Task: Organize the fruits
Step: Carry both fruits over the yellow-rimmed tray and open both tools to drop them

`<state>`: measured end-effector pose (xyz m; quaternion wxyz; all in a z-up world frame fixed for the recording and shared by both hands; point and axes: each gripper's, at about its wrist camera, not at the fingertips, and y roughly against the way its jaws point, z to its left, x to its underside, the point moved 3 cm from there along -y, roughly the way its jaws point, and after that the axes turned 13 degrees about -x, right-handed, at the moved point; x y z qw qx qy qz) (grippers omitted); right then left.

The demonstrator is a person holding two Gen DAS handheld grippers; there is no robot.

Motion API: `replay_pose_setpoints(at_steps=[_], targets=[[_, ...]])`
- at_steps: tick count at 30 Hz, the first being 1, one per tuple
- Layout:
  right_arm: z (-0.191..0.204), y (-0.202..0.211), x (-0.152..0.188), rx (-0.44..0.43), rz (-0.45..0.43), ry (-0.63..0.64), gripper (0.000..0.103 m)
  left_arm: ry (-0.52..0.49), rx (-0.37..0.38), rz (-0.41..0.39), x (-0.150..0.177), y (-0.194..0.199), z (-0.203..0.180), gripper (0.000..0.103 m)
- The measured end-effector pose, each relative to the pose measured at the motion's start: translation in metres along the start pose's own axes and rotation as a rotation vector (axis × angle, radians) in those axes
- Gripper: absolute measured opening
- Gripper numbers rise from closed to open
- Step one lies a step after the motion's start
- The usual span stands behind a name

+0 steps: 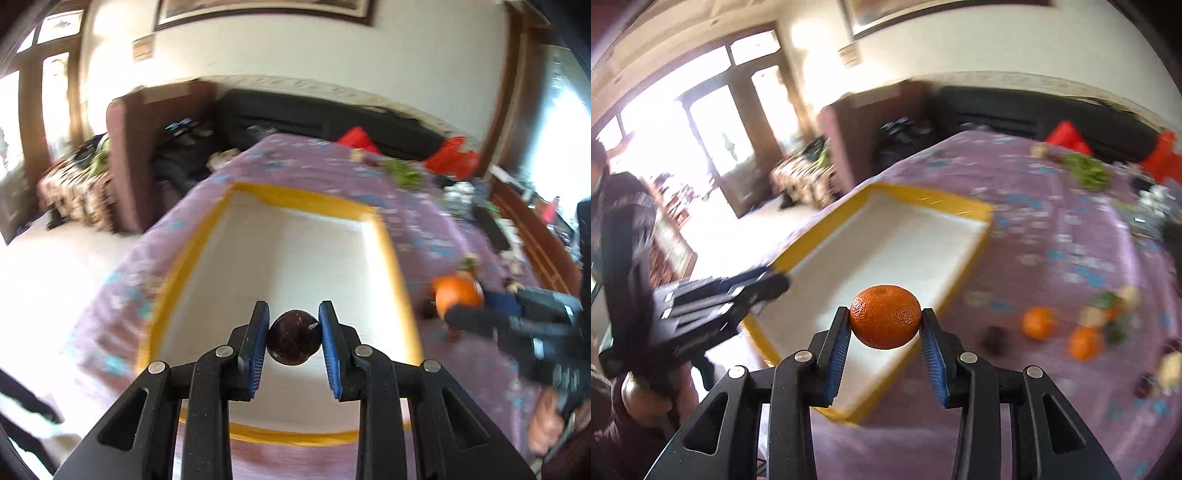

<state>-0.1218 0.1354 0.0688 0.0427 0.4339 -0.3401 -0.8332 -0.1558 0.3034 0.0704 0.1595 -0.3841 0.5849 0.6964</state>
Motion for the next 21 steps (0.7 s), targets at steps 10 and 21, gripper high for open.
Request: replay_pose_setpoints(at_steps=[10, 21], targets=[[0.028, -0.115, 0.015, -0.048, 0.177, 0.037, 0.043, 0.091, -0.058, 0.164, 0.012, -0.065, 0.056, 0.027], [0.037, -0.11, 0.018, -0.066, 0.154, 0.053, 0.05, 0.237, 0.06, 0.146, 0.007, -0.04, 0.068, 0.08]])
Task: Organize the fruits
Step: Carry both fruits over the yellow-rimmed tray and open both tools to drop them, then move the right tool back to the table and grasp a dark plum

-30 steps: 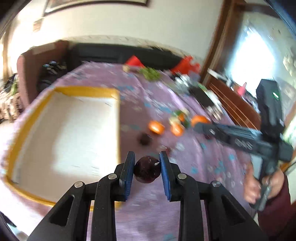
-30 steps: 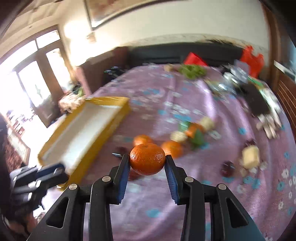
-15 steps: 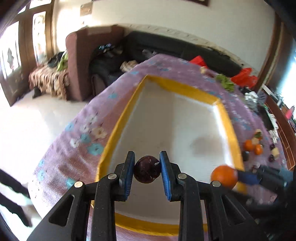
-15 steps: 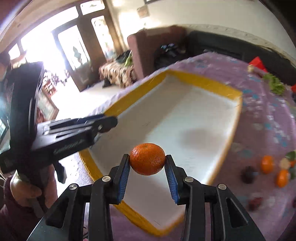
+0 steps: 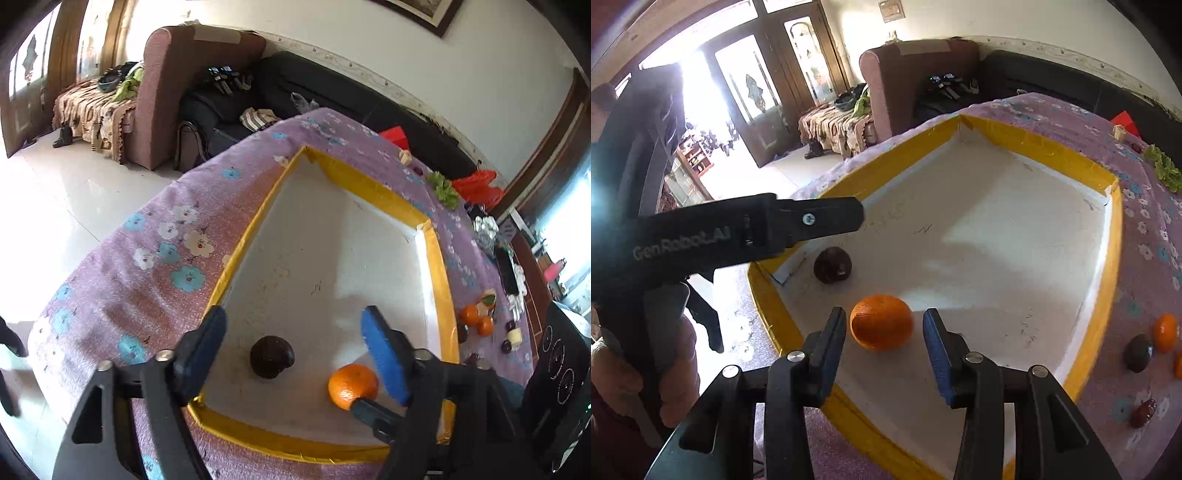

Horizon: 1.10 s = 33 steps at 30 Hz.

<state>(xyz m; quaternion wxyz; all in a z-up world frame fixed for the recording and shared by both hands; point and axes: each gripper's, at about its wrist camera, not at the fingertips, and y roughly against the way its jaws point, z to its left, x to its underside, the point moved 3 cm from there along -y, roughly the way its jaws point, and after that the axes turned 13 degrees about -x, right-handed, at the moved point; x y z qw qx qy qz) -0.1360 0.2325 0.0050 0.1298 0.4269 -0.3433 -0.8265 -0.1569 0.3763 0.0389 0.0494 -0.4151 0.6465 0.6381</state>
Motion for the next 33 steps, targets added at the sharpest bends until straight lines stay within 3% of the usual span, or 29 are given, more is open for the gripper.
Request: replay_pose_setpoints(at_steps=[5, 7, 10, 12, 13, 14, 15, 18, 21, 23, 25, 33], targets=[[-0.007, 0.04, 0.003, 0.015, -0.076, -0.024, 0.06, 0.042, -0.023, -0.05, 0.007, 0.029, -0.003, 0.092], [-0.016, 0.065, 0.009, 0.054, -0.107, -0.056, 0.062, 0.036, -0.002, -0.076, 0.01, 0.043, -0.01, 0.094], [-0.044, 0.098, 0.01, 0.182, -0.108, -0.118, 0.068, -0.003, -0.043, -0.129, 0.013, 0.062, -0.027, 0.094], [-0.061, 0.124, 0.009, 0.279, -0.114, -0.132, 0.081, -0.031, -0.049, -0.175, 0.013, 0.076, -0.042, 0.094], [-0.069, 0.143, 0.007, 0.333, -0.138, -0.132, 0.086, -0.041, -0.035, -0.201, 0.013, 0.083, -0.05, 0.094], [-0.074, 0.159, 0.004, 0.364, -0.166, -0.134, 0.099, -0.05, -0.026, -0.219, 0.012, 0.089, -0.054, 0.094], [-0.08, 0.179, 0.005, 0.382, -0.214, -0.136, 0.103, -0.064, -0.024, -0.24, 0.012, 0.095, -0.061, 0.094], [-0.099, 0.231, 0.027, 0.347, -0.403, -0.164, 0.103, -0.119, -0.023, -0.289, 0.015, 0.11, -0.08, 0.094], [-0.138, 0.237, 0.056, 0.422, -0.34, -0.31, 0.102, -0.15, -0.006, -0.291, 0.018, 0.117, -0.094, 0.094], [-0.154, 0.238, 0.075, 0.491, -0.327, -0.332, 0.1, -0.137, 0.003, -0.293, 0.022, 0.118, -0.097, 0.094], [-0.167, 0.237, 0.092, 0.501, -0.307, -0.363, 0.1, -0.103, 0.009, -0.3, 0.026, 0.118, -0.097, 0.094], [-0.158, 0.228, 0.096, 0.528, -0.306, -0.333, 0.099, -0.072, -0.005, -0.249, 0.041, 0.099, -0.099, 0.094]])
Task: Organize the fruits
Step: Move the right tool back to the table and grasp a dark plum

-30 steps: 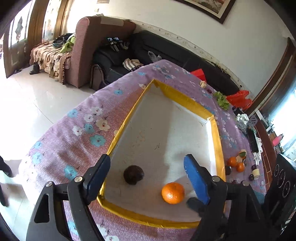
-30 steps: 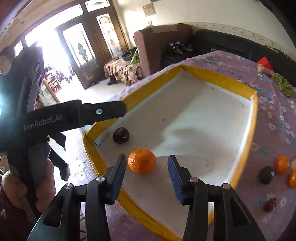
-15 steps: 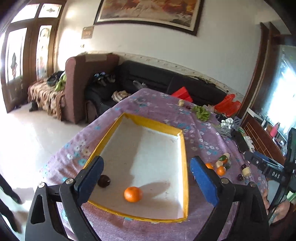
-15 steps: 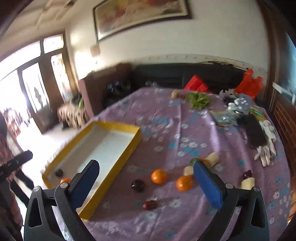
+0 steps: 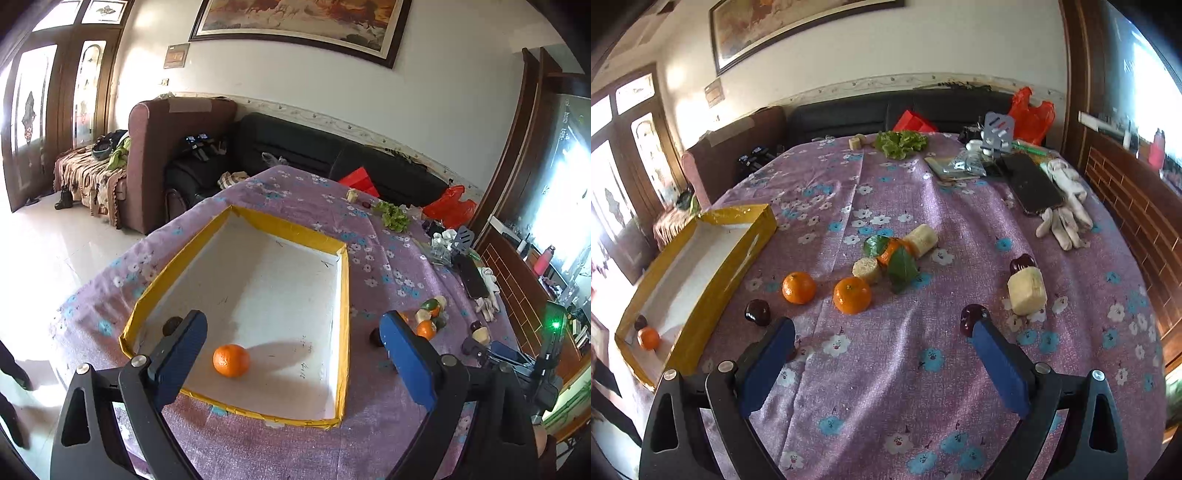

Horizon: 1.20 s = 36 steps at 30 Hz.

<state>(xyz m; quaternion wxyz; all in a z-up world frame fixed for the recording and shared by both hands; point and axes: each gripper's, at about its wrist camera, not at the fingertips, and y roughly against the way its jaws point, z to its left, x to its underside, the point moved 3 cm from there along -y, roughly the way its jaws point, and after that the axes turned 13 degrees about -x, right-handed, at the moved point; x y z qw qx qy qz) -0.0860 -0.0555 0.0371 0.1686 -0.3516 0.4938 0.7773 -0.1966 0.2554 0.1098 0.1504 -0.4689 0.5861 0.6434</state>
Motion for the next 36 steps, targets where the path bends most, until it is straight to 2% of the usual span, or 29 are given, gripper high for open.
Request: replay_pose_setpoints(at_steps=[11, 26, 32, 36], targets=[[0.023, -0.013, 0.005, 0.009, 0.022, 0.094, 0.099, 0.029, -0.008, 0.045, 0.008, -0.016, 0.006, 0.094], [0.014, -0.014, 0.004, 0.038, 0.017, 0.069, 0.099, 0.029, 0.01, 0.091, 0.015, -0.03, 0.004, 0.094], [-0.002, -0.007, 0.001, 0.05, -0.002, 0.043, 0.098, 0.014, 0.016, 0.11, 0.018, -0.036, -0.002, 0.094], [-0.034, 0.012, -0.005, 0.062, -0.034, -0.02, 0.094, 0.017, 0.027, 0.12, 0.018, -0.038, -0.004, 0.094]])
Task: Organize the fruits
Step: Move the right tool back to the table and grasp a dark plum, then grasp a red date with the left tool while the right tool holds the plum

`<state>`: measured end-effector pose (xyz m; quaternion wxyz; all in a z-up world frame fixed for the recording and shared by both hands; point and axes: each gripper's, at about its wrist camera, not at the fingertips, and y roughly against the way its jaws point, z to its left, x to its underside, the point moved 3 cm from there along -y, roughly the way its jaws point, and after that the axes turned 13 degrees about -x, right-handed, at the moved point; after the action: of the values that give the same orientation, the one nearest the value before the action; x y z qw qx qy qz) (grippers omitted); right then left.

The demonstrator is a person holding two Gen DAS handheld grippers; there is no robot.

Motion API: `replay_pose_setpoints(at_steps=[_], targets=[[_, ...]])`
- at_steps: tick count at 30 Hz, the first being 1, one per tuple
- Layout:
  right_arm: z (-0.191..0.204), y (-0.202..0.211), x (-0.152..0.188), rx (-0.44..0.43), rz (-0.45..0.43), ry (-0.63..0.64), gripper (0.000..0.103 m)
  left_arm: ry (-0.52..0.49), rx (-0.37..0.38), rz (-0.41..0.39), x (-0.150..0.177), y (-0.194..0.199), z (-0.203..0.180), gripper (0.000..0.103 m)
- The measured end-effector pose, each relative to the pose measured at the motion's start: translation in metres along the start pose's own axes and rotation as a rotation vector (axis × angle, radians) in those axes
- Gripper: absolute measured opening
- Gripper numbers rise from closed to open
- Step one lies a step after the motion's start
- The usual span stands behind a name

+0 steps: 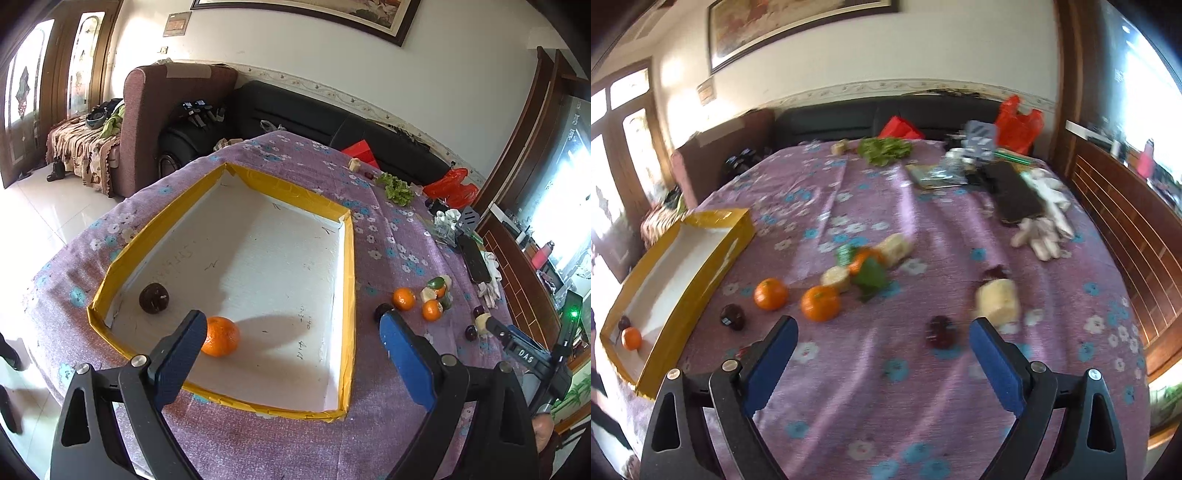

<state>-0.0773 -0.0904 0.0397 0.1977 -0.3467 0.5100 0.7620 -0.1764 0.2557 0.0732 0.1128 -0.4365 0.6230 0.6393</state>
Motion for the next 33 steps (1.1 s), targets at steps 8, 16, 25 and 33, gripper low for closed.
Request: replay_pose_setpoints(at_steps=[8, 16, 25, 33], targets=[[-0.072, 0.024, -0.009, -0.066, -0.017, -0.2, 0.082, -0.07, 0.077, 0.081, 0.01, -0.022, -0.036, 0.094], [-0.072, -0.021, -0.005, -0.106, 0.079, -0.171, 0.069, -0.251, 0.182, 0.082, 0.022, -0.018, -0.089, 0.071], [-0.062, -0.067, 0.011, -0.1, 0.176, -0.116, 0.058, -0.499, 0.15, 0.104, 0.052, -0.039, -0.161, 0.058], [-0.059, -0.065, 0.014, -0.048, 0.166, -0.079, 0.036, -0.609, 0.123, 0.175, 0.066, -0.082, -0.192, 0.057]])
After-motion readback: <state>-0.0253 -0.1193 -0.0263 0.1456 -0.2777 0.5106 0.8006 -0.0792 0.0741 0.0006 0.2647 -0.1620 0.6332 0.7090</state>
